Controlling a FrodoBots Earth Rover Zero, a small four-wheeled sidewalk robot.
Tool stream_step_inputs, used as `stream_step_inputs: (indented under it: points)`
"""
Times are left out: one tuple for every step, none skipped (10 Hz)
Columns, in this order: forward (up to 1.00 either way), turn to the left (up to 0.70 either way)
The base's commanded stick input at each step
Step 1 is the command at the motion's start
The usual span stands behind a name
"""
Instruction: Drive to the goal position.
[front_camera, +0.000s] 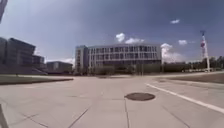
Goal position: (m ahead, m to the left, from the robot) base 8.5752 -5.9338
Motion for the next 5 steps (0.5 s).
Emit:
stream_step_inputs:
  points:
    - [0.7,0.1]
    - [0.7,0.1]
    - [0.7,0.1]
    - [0.7,0.1]
    - [0.7,0.1]
